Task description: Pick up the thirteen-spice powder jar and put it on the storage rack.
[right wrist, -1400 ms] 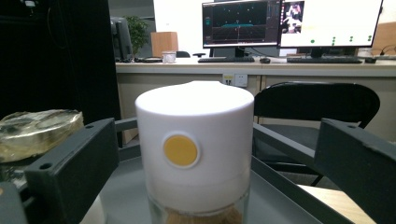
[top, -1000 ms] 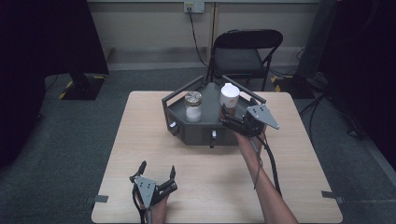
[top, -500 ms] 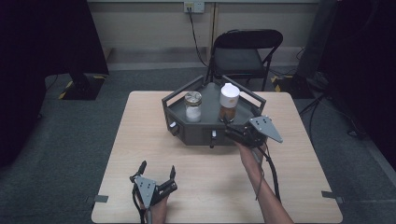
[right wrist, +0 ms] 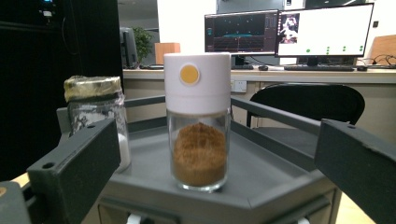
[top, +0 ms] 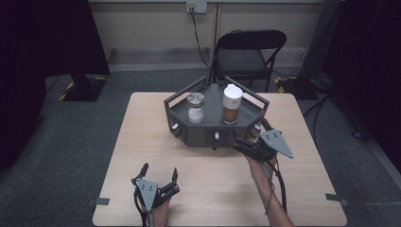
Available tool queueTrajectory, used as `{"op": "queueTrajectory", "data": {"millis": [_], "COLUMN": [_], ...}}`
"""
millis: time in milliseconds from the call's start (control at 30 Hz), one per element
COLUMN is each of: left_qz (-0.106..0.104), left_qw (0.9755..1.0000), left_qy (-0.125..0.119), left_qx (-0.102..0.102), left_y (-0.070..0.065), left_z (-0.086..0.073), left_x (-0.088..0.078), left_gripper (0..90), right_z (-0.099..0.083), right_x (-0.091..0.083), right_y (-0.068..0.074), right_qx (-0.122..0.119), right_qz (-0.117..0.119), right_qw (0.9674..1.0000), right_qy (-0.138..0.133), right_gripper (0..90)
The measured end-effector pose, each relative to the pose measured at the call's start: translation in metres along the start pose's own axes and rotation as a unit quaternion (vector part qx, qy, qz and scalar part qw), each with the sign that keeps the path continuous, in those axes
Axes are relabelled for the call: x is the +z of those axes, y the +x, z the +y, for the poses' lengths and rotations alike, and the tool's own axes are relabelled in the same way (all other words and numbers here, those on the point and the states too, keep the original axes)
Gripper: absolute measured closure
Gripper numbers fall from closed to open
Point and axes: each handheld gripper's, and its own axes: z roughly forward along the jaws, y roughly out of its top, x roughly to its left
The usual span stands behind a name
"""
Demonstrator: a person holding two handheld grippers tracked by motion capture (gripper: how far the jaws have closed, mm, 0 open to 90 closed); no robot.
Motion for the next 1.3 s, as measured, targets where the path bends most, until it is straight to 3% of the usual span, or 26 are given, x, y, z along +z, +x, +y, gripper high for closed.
{"op": "queueTrajectory", "data": {"millis": [200,500,1000,1300], "left_qz": [0.000,0.000,0.001,0.001], "left_qw": [1.0000,1.0000,1.0000,1.0000], "left_qy": [0.000,0.000,0.000,0.000], "left_qx": [0.000,0.000,0.000,0.000], "left_y": [0.000,0.000,0.000,0.000], "left_z": [0.000,0.000,0.000,0.000], "left_x": [0.000,0.000,0.000,0.000], "left_gripper": [0.7,0.7,0.7,0.6], "right_z": [-0.011,-0.032,-0.056,-0.070], "right_x": [-0.016,-0.038,-0.067,-0.081], "right_y": [0.002,0.001,0.000,0.007], "right_qx": [-0.018,-0.004,0.017,0.016], "right_qz": [0.001,0.007,-0.013,-0.033], "right_qw": [0.9998,1.0000,0.9996,0.9990], "right_qy": [-0.001,0.002,0.020,0.026], "right_gripper": [0.0,0.0,0.0,0.0]}}
